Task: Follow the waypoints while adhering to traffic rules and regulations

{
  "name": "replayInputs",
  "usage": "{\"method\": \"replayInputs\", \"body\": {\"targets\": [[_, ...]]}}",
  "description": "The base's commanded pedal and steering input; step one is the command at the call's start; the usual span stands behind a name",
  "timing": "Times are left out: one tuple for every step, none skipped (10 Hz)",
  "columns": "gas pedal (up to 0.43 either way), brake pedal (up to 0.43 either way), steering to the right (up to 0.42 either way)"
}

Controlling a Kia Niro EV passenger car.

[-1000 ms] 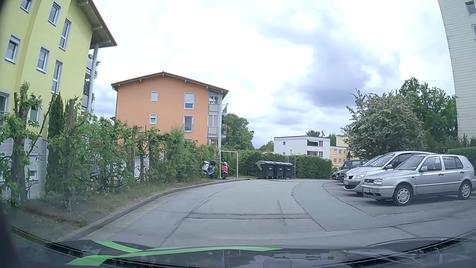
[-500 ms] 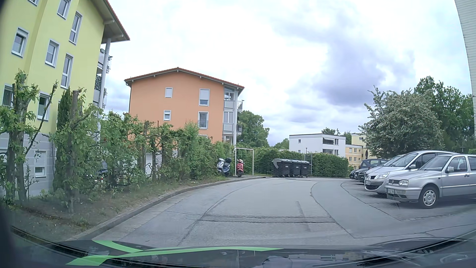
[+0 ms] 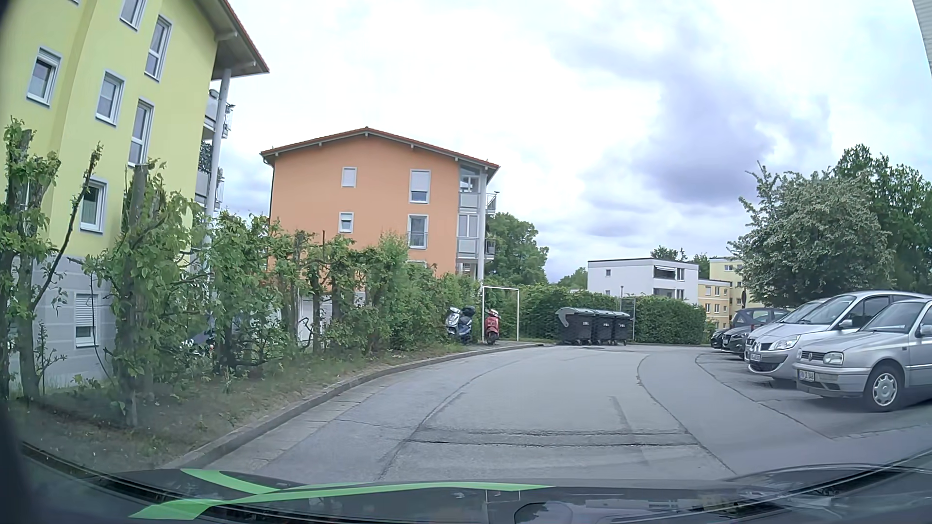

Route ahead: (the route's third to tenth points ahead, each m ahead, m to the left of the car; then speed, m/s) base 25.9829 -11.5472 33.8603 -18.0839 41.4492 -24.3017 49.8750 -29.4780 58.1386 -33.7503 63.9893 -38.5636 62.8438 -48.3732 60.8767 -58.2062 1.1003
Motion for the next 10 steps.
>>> {"method": "replayInputs", "body": {"targets": [[0.0,0.0,-0.202],[0.0,0.0,-0.176],[0.0,0.0,-0.14],[0.0,0.0,-0.101],[0.0,0.0,-0.078],[0.0,0.0,-0.053],[0.0,0.0,-0.035],[0.0,0.0,-0.023],[0.0,0.0,-0.011],[0.0,0.0,-0.005]]}}
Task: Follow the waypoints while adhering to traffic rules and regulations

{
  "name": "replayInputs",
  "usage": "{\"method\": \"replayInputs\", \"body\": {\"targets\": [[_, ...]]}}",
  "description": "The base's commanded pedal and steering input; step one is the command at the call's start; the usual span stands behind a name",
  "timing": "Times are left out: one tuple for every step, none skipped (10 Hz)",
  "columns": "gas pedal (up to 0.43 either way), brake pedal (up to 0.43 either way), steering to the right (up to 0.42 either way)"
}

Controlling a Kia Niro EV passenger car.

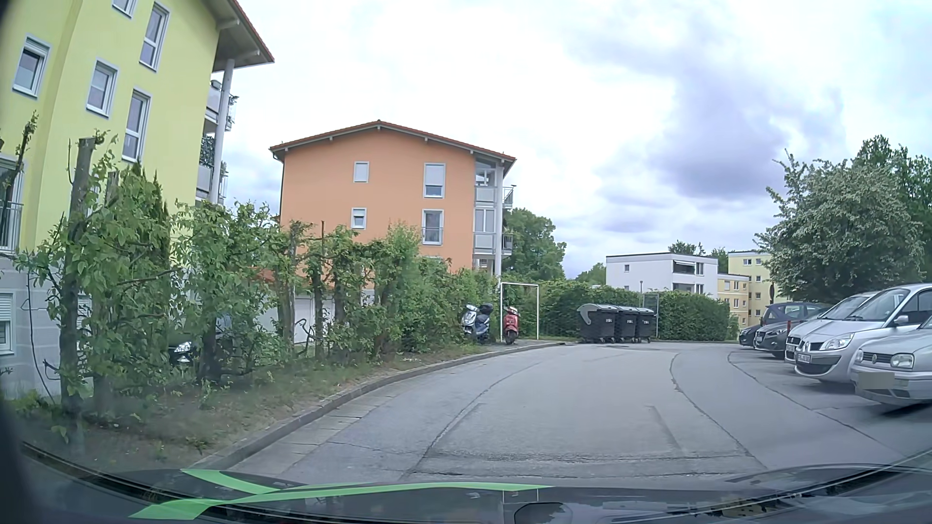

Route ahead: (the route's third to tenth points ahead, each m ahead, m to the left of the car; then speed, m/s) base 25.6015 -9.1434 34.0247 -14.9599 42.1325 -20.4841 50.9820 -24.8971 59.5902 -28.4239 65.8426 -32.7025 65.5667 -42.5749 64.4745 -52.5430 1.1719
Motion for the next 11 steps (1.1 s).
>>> {"method": "replayInputs", "body": {"targets": [[0.0,0.0,0.0],[0.0,0.0,0.007],[0.0,0.0,0.011],[0.0,0.0,0.015],[0.0,0.0,0.02],[0.0,0.0,0.024],[0.0,0.0,0.024],[0.0,0.0,0.027],[0.0,0.0,0.034],[0.0,0.0,0.04],[0.0,0.0,0.047]]}}
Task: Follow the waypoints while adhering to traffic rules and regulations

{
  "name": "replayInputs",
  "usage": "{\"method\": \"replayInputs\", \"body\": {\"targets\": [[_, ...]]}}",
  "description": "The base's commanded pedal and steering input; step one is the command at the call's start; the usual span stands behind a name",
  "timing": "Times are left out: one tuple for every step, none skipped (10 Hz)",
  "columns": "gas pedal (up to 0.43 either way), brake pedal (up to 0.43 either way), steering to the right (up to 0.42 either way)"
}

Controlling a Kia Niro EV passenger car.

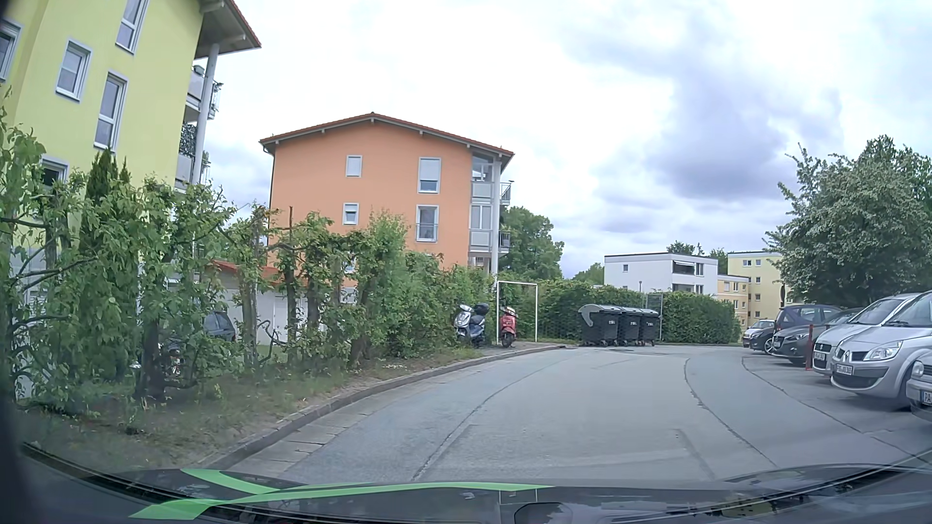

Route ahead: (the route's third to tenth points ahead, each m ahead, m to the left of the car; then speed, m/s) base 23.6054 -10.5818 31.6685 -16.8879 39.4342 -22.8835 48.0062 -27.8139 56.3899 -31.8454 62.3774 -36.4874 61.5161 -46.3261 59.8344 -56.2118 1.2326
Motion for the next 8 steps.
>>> {"method": "replayInputs", "body": {"targets": [[0.0,0.0,0.051],[0.0,0.0,0.055],[0.0,0.0,0.065],[0.0,0.0,0.074],[0.0,0.0,0.082],[0.0,0.0,0.089],[0.0,0.0,0.092],[0.0,0.0,0.093]]}}
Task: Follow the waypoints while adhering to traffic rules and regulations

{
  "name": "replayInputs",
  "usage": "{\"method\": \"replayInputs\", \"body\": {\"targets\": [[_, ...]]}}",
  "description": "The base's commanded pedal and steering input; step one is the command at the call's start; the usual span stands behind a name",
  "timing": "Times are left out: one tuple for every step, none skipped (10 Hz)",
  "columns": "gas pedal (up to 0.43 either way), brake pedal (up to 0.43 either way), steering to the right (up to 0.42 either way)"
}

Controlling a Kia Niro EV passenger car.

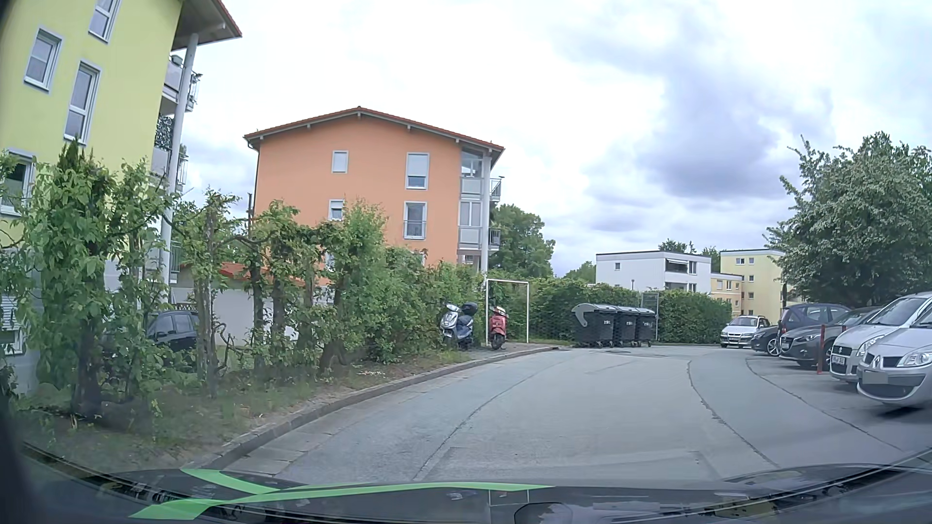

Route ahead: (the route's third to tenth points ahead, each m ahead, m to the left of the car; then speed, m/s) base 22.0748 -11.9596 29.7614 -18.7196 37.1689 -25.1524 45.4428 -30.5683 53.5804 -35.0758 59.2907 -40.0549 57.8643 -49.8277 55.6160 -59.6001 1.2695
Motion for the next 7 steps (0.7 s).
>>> {"method": "replayInputs", "body": {"targets": [[0.0,0.0,0.094],[0.0,0.0,0.094],[0.0,0.0,0.094],[0.0,0.0,0.095],[0.0,0.0,0.098],[0.0,0.0,0.103],[0.0,0.0,0.106]]}}
